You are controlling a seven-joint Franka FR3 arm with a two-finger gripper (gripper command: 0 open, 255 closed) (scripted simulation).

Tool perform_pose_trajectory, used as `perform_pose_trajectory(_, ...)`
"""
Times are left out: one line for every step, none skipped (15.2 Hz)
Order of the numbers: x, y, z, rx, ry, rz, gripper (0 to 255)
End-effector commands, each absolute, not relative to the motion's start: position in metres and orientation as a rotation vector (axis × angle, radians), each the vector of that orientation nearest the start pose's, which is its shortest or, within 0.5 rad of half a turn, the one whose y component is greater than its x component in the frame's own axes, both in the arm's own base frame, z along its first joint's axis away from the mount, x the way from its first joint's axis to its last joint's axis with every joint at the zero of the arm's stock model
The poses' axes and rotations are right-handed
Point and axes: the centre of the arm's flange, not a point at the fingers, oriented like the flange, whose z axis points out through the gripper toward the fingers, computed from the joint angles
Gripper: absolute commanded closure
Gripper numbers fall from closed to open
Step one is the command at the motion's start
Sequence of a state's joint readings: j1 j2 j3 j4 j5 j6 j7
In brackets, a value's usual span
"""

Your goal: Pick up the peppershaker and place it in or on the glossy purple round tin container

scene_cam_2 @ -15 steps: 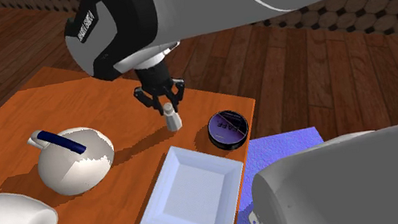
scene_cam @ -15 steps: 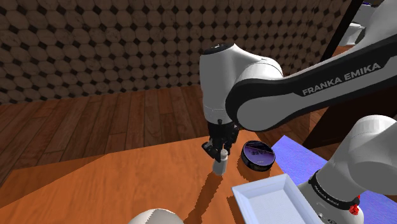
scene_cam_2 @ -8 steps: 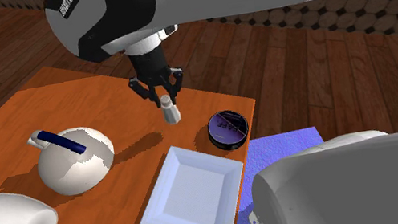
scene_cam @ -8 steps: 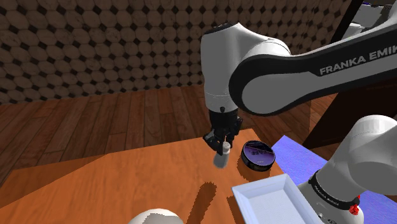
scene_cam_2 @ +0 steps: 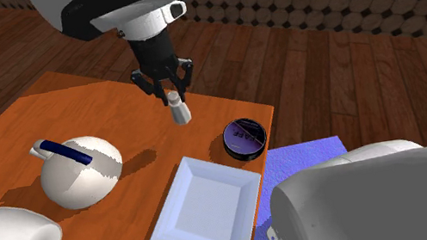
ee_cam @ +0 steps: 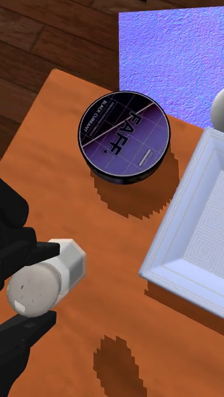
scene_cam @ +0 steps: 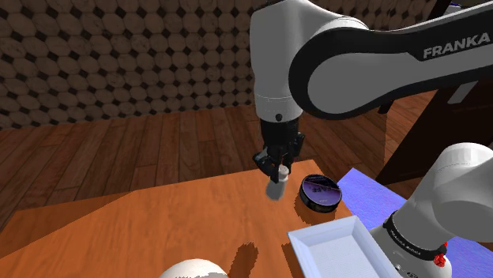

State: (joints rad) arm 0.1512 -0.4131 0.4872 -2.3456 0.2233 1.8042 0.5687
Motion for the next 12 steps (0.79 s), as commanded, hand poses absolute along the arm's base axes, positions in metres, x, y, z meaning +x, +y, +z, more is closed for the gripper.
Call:
perform_pose_trajectory(0.320, 0.272, 0.470, -3.202, 0.083, 0.240, 255)
perform_pose_trajectory(0.320, 0.272, 0.475, -3.202, 0.083, 0.240, 255)
perform_pose_trajectory(0.320, 0.272, 0.480, -3.202, 0.083, 0.240, 255)
perform_pose_trajectory(0.320, 0.272, 0.485, -3.202, 0.083, 0.240, 255)
perform_pose_trajectory(0.320, 0.272, 0.486, -3.202, 0.083, 0.240, 255)
perform_pose_trajectory(0.316, 0.260, 0.489, -3.202, 0.083, 0.240, 255)
perform_pose_trajectory(0.312, 0.247, 0.492, -3.202, 0.083, 0.240, 255)
perform_pose_trajectory(0.308, 0.235, 0.495, -3.202, 0.083, 0.240, 255)
perform_pose_trajectory(0.304, 0.223, 0.498, -3.202, 0.083, 0.240, 255)
perform_pose_trajectory(0.300, 0.211, 0.501, -3.202, 0.083, 0.240, 255)
perform_pose_trajectory(0.296, 0.199, 0.504, -3.202, 0.083, 0.240, 255)
perform_pose_trajectory(0.292, 0.186, 0.507, -3.202, 0.083, 0.240, 255)
